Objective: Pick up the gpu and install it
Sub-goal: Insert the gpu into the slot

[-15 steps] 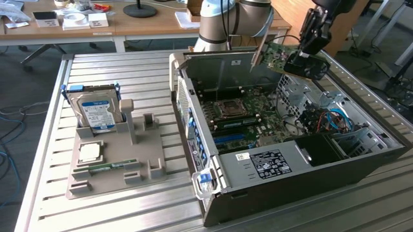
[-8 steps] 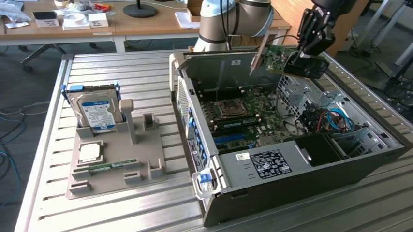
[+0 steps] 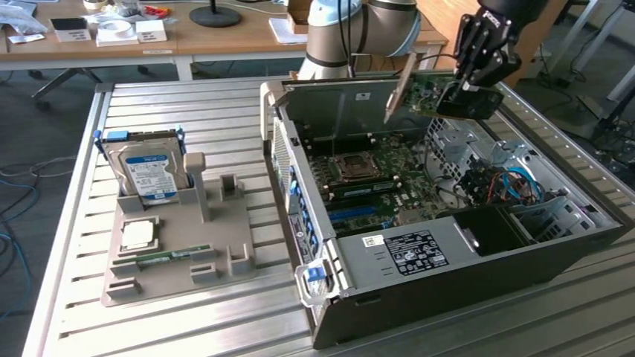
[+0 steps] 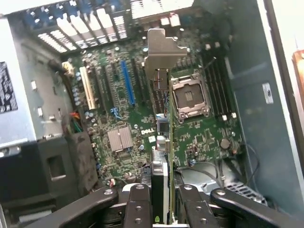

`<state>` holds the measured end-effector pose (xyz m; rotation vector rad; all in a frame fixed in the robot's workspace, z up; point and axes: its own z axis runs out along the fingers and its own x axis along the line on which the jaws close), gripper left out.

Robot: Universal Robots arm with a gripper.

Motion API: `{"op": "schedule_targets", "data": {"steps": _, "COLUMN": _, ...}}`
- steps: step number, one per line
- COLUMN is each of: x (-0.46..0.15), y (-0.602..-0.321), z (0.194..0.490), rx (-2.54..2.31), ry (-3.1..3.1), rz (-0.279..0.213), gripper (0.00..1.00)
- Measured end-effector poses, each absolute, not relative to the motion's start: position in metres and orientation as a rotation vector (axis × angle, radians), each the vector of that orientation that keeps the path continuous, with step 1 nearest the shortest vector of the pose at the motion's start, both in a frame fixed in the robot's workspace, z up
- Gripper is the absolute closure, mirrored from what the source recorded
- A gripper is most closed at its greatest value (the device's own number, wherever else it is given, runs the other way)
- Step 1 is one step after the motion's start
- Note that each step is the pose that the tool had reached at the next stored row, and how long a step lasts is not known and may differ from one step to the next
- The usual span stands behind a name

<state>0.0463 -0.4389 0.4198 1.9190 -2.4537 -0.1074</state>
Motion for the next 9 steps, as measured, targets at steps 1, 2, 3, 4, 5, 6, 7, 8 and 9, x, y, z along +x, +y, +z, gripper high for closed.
{"op": "schedule_targets", "data": {"steps": 1, "x": 0.0463, "y": -0.4389, "z": 0.4196, "rx": 1.940, "ry": -2.436, "rz": -0.107, "gripper": 0.73}}
{"op": "schedule_targets", "data": {"steps": 2, "x": 0.0462, "y": -0.4389, "z": 0.4194, "rx": 1.962, "ry": -2.418, "rz": -0.107, "gripper": 0.73}}
{"op": "schedule_targets", "data": {"steps": 3, "x": 0.0463, "y": -0.4389, "z": 0.4193, "rx": 1.983, "ry": -2.400, "rz": -0.106, "gripper": 0.73}}
{"op": "schedule_targets", "data": {"steps": 4, "x": 0.0463, "y": -0.4389, "z": 0.4191, "rx": 2.004, "ry": -2.382, "rz": -0.106, "gripper": 0.73}}
{"op": "schedule_targets", "data": {"steps": 5, "x": 0.0463, "y": -0.4389, "z": 0.4190, "rx": 2.026, "ry": -2.362, "rz": -0.105, "gripper": 0.73}}
{"op": "schedule_targets", "data": {"steps": 6, "x": 0.0463, "y": -0.4389, "z": 0.4188, "rx": 2.046, "ry": -2.344, "rz": -0.105, "gripper": 0.73}}
{"op": "schedule_targets", "data": {"steps": 7, "x": 0.0462, "y": -0.4389, "z": 0.4187, "rx": 2.065, "ry": -2.326, "rz": -0.105, "gripper": 0.73}}
{"op": "schedule_targets", "data": {"steps": 8, "x": 0.0463, "y": -0.4389, "z": 0.4186, "rx": 2.084, "ry": -2.309, "rz": -0.104, "gripper": 0.73}}
{"op": "schedule_targets", "data": {"steps": 9, "x": 0.0463, "y": -0.4389, "z": 0.4184, "rx": 2.099, "ry": -2.295, "rz": -0.104, "gripper": 0.73}}
